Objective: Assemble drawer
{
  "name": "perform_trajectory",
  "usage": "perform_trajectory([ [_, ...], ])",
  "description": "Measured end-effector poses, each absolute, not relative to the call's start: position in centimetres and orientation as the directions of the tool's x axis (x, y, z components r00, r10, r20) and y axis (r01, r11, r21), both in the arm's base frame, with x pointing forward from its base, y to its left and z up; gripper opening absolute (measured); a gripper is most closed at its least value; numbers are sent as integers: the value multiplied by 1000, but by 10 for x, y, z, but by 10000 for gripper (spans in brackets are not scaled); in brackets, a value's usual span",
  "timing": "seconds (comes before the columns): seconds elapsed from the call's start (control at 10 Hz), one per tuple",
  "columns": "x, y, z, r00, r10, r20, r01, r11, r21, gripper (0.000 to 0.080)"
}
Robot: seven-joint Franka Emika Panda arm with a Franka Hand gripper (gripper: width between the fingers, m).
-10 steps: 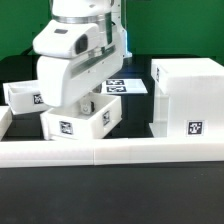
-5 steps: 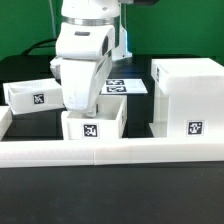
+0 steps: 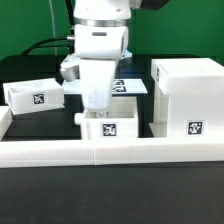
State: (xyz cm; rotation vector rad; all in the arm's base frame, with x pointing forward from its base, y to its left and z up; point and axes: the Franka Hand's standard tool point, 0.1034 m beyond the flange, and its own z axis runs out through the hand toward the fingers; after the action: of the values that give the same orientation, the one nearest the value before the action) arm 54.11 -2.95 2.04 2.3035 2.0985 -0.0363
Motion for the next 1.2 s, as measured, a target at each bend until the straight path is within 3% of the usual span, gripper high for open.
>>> perform_trajectory([
  [1.2,538,-11,11,33,998,-46,999,-33,-7,43],
])
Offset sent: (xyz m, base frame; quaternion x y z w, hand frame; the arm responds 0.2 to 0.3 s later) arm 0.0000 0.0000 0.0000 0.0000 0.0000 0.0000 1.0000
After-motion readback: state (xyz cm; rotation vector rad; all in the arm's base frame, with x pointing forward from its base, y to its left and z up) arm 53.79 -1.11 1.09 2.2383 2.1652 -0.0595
